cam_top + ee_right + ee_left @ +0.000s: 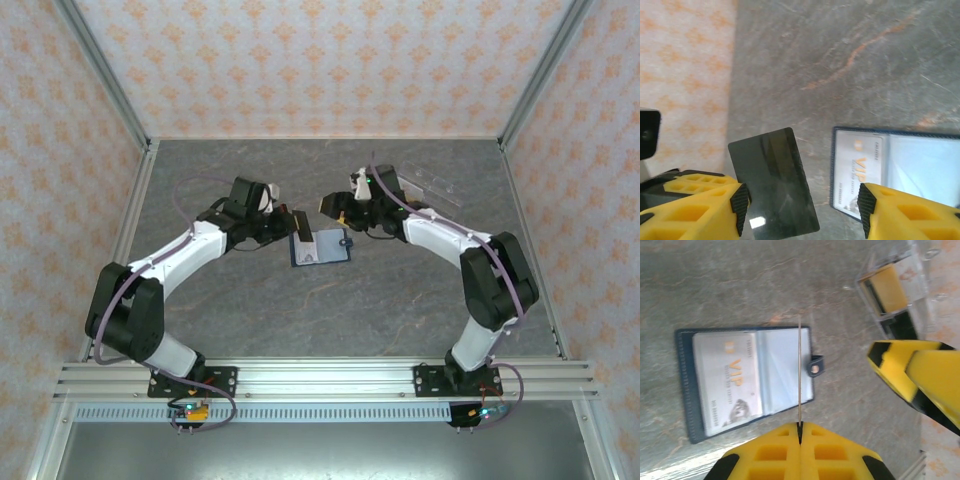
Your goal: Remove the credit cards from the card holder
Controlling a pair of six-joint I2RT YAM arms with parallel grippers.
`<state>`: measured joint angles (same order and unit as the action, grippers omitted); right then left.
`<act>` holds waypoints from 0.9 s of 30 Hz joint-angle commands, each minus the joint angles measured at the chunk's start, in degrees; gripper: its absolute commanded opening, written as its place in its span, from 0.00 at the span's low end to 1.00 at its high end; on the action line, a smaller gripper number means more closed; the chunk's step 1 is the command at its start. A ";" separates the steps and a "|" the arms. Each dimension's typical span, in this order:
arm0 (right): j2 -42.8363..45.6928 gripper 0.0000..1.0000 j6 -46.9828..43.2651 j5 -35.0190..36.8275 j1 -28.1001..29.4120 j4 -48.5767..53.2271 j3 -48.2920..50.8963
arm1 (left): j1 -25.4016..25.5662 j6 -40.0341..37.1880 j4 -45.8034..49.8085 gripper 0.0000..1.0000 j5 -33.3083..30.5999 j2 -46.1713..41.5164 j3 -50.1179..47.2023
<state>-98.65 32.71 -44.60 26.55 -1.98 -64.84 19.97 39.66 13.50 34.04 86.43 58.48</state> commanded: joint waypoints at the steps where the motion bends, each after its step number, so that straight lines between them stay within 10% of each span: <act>1: -1.54 0.62 3.39 -11.89 -1.08 -8.73 0.33 | -0.27 2.48 -8.29 0.00 4.16 -1.79 -0.72; 13: -3.12 0.59 13.35 -16.35 -2.86 -23.15 1.16 | -0.81 14.41 -20.44 0.00 10.28 -1.57 -1.14; 27: -2.60 0.32 15.46 -19.04 -3.16 -26.66 1.95 | -0.98 13.93 -19.55 0.00 9.99 -1.09 -0.90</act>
<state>-101.14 48.14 -60.69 22.94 -24.77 -63.42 19.00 53.98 -4.64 43.09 85.95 57.60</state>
